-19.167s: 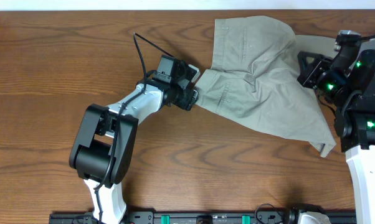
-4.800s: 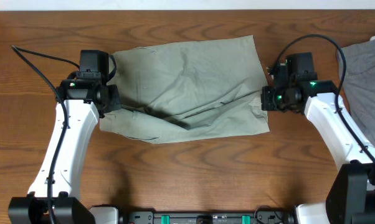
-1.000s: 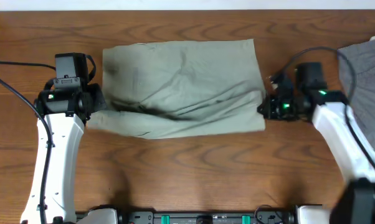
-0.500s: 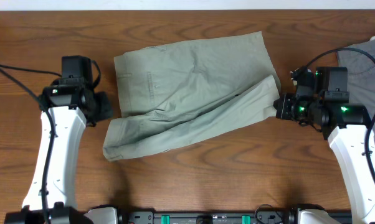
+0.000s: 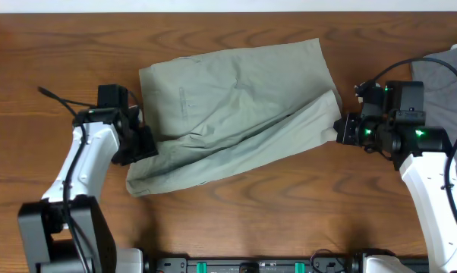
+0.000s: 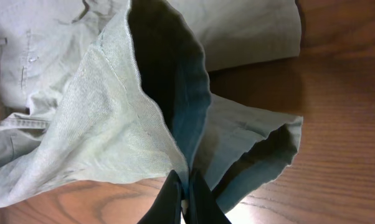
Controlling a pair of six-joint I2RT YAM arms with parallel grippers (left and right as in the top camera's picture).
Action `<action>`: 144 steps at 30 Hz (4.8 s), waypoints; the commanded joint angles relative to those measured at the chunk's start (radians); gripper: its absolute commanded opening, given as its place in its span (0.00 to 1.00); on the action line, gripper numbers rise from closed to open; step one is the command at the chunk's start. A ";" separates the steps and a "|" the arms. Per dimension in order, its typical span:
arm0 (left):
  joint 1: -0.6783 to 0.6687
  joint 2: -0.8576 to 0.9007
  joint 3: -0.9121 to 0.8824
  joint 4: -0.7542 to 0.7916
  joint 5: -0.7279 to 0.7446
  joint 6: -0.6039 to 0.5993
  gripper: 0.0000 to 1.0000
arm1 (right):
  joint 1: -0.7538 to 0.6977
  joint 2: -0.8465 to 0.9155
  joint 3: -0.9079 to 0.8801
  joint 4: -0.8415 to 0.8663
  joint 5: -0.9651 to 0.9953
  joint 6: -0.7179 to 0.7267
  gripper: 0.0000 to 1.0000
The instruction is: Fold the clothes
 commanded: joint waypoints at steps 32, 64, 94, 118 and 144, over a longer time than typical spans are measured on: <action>0.009 0.057 0.018 0.007 0.160 0.125 0.54 | -0.006 -0.003 0.008 0.018 0.006 0.018 0.02; 0.010 0.116 0.167 0.208 0.168 0.123 0.49 | -0.006 -0.003 0.008 0.021 0.029 0.040 0.02; 0.190 -0.008 -0.192 -0.038 0.182 -0.124 0.50 | -0.006 -0.003 0.008 0.021 0.029 0.040 0.03; 0.173 -0.014 -0.192 0.380 0.234 -0.122 0.06 | -0.006 -0.003 0.008 0.065 0.029 0.063 0.03; -0.005 0.109 -0.186 0.446 0.230 -0.005 0.06 | -0.006 -0.003 0.008 0.067 0.025 0.063 0.02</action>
